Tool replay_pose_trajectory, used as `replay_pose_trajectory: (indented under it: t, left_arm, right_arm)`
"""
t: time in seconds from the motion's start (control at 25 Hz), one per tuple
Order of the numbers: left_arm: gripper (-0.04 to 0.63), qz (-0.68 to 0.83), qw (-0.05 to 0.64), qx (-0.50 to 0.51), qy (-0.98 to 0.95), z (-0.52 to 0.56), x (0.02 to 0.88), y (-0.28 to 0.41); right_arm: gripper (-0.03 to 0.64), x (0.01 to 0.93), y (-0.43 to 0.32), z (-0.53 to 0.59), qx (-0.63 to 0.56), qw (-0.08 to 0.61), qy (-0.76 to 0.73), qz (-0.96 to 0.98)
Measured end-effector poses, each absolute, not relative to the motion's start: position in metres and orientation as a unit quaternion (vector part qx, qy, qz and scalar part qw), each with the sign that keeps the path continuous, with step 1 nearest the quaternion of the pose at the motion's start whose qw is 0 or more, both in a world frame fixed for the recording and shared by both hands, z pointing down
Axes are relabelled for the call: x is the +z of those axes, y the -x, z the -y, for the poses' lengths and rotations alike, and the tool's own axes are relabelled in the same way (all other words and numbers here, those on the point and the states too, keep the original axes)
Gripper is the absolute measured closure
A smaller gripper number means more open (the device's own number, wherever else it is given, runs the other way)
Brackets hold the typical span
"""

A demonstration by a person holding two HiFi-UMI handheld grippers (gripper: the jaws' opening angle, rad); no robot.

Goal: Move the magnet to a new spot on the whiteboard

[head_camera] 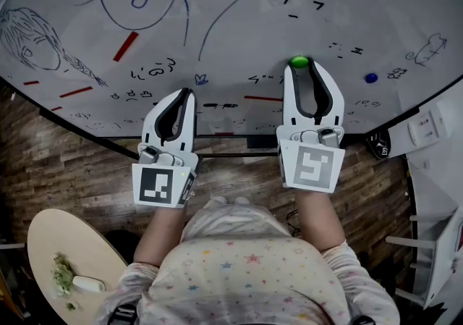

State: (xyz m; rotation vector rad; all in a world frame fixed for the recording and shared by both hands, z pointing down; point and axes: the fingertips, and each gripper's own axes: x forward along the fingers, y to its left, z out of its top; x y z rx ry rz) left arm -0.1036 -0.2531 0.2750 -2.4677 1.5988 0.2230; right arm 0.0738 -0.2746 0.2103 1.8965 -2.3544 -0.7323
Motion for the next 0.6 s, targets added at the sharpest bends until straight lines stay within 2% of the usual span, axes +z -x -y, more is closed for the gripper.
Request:
replay_pose_trajectory:
  t: [0.6]
  left_arm:
    - [0.569, -0.540, 0.098, 0.075, 0.833, 0.2507, 0.2752, 0.1059]
  right_arm:
    - [0.494, 0.2082, -0.0742, 0.2685, -0.241, 0.012, -0.610, 0.755]
